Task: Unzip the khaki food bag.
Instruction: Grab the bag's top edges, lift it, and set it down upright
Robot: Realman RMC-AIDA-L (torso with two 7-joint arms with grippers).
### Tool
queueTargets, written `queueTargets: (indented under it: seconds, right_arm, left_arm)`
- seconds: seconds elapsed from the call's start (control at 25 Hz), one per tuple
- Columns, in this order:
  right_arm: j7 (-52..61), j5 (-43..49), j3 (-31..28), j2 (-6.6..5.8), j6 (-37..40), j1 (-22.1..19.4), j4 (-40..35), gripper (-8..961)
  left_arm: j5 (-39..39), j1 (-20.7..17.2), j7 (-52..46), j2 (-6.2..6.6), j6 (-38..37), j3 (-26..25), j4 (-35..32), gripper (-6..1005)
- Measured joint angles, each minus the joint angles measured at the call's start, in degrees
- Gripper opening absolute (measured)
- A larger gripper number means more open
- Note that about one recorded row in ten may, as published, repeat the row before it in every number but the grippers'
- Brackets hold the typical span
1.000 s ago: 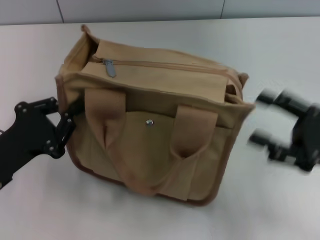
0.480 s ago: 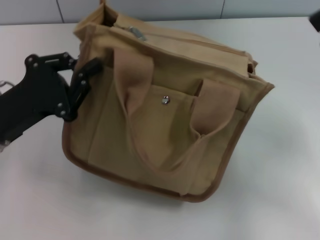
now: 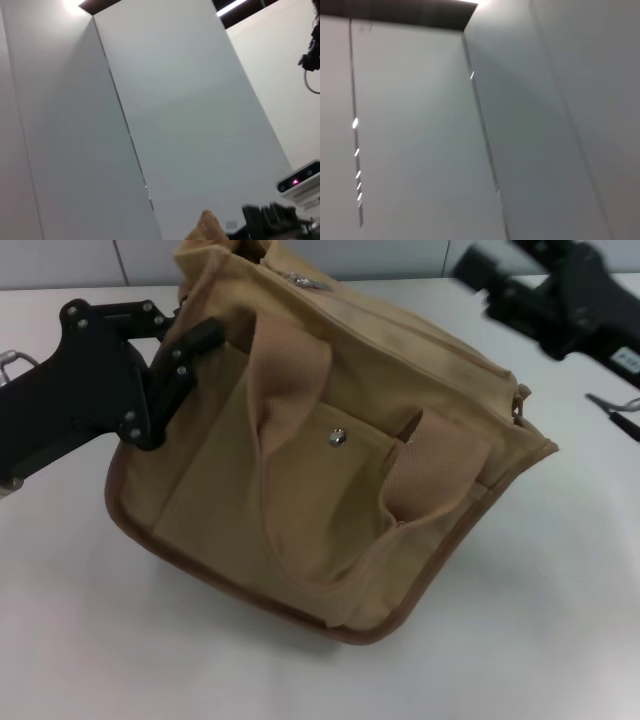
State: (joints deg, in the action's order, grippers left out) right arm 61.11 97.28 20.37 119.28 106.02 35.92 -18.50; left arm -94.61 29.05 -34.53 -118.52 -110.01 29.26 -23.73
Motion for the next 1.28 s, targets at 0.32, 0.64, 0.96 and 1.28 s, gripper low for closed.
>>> queueTargets:
  seconds: [0.32,0.64,0.96,1.28]
  right_arm:
    - [-9.6,-0.5,8.7,0.33,-4.1,1.0,-3.9,821]
    - [-18.4,-0.6,9.6,0.4,-8.5,1.3,-4.9,820]
    - [-25.7,-0.7,12.1,0.65,-9.9,2.4,-2.6,819]
    - [-35.8,-3.7,14.1,0.64,-10.2,3.1,2.1,818]
  left_arm:
    - [0.0,1.6,0.0,-0.04,0.1,1.0,-0.1,86]
    - [0.0,2.1,0.5,-0.13,-0.1,1.8,-0.1,86]
    - [0.0,2.3,0.7,-0.3,0.3,2.3,0.5,86]
    - [0.0,2.5,0.7,-0.31,0.3,2.4,0.5,85]
